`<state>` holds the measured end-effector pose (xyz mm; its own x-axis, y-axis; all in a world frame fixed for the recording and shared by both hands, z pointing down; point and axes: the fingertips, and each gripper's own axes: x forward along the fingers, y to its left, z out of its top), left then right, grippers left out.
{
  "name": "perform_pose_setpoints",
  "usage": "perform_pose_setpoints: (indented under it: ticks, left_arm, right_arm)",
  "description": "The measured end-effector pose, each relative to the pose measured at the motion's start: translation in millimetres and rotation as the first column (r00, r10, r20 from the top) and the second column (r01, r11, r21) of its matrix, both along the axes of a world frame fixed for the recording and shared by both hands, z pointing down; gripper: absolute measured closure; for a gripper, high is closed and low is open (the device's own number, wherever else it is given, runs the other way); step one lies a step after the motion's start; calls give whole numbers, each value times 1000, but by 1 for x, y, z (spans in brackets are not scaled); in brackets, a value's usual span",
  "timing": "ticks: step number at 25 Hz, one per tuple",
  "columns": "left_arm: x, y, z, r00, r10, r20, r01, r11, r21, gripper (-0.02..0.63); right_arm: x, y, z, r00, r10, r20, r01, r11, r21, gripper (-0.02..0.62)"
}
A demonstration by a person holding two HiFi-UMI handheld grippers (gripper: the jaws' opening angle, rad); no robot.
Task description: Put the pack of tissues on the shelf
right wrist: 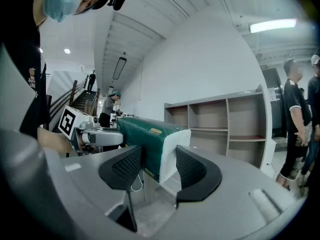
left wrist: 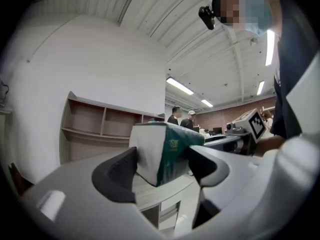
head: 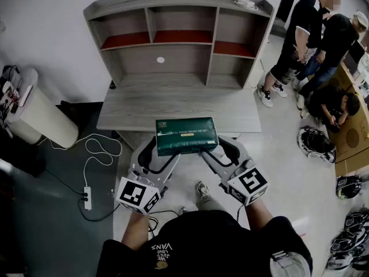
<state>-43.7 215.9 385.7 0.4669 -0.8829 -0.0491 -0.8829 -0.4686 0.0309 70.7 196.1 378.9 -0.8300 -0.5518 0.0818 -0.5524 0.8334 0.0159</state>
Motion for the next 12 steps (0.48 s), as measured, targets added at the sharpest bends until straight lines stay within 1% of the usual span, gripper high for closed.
perform_pose_setpoints:
  ticks: [6, 8, 12]
  left_arm:
    - [-1, -5, -2, 1000, 4, 5, -4, 1000, 11, 236]
    - [-2, -13, -2, 1000, 0, 5, 0, 1000, 6, 236]
    - [-3, -29, 3, 1000, -13, 22, 13, 1000, 3, 236]
  right_arm:
    - [-1, -4, 4, 1000, 1, 9, -1, 1000, -1, 387]
    - [-1, -12, 7, 1000, 4, 10, -4, 1000, -11, 387]
    - [-4, -28, 7, 1000, 7, 19, -7, 1000, 8, 387]
